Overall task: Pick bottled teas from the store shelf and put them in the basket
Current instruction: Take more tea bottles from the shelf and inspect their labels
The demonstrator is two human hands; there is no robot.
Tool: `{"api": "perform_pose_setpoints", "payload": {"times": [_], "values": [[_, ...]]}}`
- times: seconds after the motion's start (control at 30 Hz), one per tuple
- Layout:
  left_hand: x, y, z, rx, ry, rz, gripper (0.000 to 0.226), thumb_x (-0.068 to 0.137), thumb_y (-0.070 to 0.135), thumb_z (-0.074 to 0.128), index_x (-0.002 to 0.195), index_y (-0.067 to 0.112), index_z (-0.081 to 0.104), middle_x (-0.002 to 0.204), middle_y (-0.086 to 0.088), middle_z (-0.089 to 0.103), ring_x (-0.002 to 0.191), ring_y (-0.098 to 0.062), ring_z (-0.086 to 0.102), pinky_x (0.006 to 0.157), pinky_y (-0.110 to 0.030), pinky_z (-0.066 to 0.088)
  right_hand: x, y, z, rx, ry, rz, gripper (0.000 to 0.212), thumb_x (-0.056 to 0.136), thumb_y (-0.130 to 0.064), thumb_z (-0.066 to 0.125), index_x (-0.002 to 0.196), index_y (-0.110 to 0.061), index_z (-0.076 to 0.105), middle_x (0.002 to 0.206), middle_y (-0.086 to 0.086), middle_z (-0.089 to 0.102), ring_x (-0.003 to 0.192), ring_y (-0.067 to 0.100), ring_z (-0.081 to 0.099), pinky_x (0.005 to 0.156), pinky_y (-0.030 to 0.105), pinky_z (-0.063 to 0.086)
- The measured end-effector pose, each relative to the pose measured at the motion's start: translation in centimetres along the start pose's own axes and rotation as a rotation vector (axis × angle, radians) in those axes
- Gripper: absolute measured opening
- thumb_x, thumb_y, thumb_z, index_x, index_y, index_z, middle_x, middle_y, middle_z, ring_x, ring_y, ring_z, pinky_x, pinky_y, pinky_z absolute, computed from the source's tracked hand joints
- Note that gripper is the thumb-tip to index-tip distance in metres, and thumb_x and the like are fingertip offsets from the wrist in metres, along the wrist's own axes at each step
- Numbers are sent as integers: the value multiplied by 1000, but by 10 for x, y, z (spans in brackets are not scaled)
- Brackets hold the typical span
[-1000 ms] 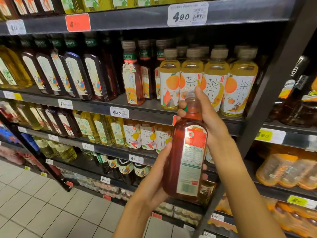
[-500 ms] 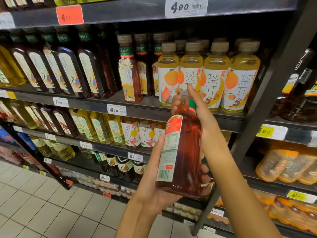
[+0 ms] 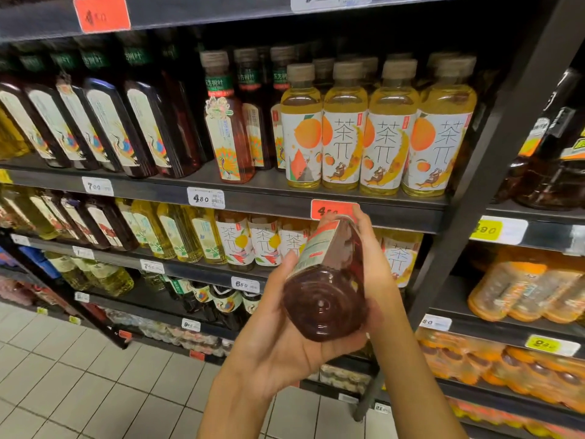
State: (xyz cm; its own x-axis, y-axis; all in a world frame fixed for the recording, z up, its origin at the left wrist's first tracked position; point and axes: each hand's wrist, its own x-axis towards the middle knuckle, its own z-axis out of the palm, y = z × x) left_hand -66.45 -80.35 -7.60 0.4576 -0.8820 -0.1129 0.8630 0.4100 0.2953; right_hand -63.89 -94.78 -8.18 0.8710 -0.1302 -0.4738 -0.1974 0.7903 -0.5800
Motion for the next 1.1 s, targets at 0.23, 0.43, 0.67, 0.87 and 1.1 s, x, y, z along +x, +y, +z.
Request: {"api": "perform_pose_setpoints", "payload": {"times": [0.23, 0.43, 0.67, 0.87, 1.1], "values": [[3, 14, -20, 123, -103, -115, 70, 85, 37, 69, 131, -10, 46, 112, -36, 58, 89, -44, 66, 76, -47, 57, 21, -27, -1, 405, -262, -90, 23, 80, -30, 69, 88, -11, 57, 70, 5, 64, 59, 17, 65, 56, 28, 56], [3, 17, -46, 573, 213, 107, 63, 68, 44, 81, 120, 12, 66, 124, -24, 62, 112, -40, 61, 81, -52, 55, 10, -38, -8, 149, -364, -417, 17, 83, -22, 63, 97, -14, 57, 81, 5, 61, 68, 15, 60, 64, 28, 54], [21, -4, -55, 382, 112, 193, 56, 90, 47, 58, 126, 4, 60, 120, -20, 64, 101, -31, 66, 80, -38, 57, -6, -47, 7, -188, -402, -640, 43, 82, -36, 61, 114, -8, 52, 86, 7, 71, 77, 23, 71, 72, 34, 59], [30, -10, -66, 400, 2, 26, 65, 93, 45, 56, 134, -4, 49, 125, -24, 60, 106, -33, 63, 88, -40, 52, -11, -37, 11, -82, -518, -484, 51, 78, -52, 57, 107, -10, 55, 75, 9, 68, 67, 21, 69, 62, 31, 56], [40, -1, -57, 775, 315, 234, 58, 73, 69, 59, 114, 29, 70, 121, -8, 68, 113, -24, 63, 88, -35, 55, -23, -44, 9, -277, -325, -676, 48, 75, -53, 63, 99, -13, 56, 72, 5, 66, 62, 17, 65, 58, 29, 55]]}}
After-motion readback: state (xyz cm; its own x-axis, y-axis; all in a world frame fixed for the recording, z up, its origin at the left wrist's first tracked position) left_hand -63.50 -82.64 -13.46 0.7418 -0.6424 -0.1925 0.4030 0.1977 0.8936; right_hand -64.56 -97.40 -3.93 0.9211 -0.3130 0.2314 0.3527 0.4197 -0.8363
